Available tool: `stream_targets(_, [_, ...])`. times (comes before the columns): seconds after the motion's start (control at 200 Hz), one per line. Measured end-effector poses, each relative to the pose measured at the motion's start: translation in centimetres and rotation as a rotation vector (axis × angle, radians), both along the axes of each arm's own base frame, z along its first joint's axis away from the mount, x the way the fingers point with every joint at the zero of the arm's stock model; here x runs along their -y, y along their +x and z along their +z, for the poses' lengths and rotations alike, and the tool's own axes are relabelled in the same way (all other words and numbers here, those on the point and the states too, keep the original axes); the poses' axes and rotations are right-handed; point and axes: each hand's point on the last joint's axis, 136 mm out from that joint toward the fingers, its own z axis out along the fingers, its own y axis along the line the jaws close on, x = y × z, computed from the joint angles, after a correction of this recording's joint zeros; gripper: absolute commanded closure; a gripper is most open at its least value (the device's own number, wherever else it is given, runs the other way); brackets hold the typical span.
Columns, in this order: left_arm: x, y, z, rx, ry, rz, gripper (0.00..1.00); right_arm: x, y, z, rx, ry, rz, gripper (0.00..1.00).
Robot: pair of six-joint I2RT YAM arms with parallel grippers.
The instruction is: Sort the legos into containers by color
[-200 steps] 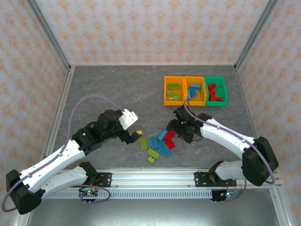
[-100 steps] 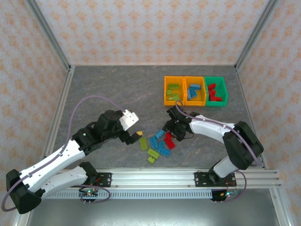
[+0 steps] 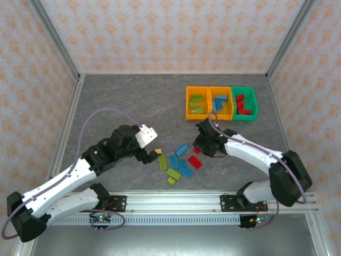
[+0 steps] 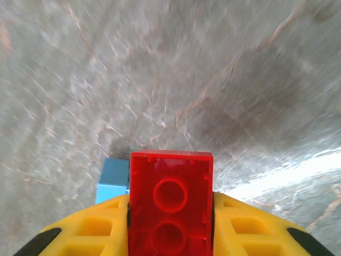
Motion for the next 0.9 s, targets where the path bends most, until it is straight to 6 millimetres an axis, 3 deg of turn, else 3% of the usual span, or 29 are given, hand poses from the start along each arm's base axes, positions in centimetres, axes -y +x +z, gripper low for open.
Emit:
stream_targets(0.12, [-0.1,0.0,0.1,0.006,0.003,0.0,0.0,4.0,2.3,2.9,0.089,-0.027,-0.101,0.71])
stream_targets(0.215, [-0.2,0.0,0.2,0.014,0.002,0.002,0.0,8.6,5.2,5.6,0.163,-0.055,-0.211,0.72])
stream_targets(0.36, [-0.4,0.1,0.3,0.025,0.009,0.008,0.0,17.0,10.6,8.7,0.222,-0.146,-0.356,0.73])
stream_targets(0.465, [-0.6,0.2,0.2,0.029,0.023,0.012,0.0,20.6,15.5,9.2,0.208,-0.208,-0.368,0.73])
stream_targets(0.58, [-1.0,0.3,0.0,0.032,0.042,0.027,0.0,23.3,20.2,8.1,0.179,-0.251,-0.354,0.66])
stream_targets(0.731, [-1.3,0.6,-0.1,0.04,0.058,0.046,0.0,25.2,24.3,5.4,0.104,-0.278,-0.318,0.41])
stream_targets(0.826, [-1.2,0.8,-0.7,0.025,0.074,0.05,0.0,25.6,25.9,4.7,0.079,-0.29,-0.288,0.32])
stream_targets(0.901, [-1.2,0.9,-1.4,0.001,0.09,0.055,0.0,25.5,25.7,4.6,0.059,-0.292,-0.271,0.29])
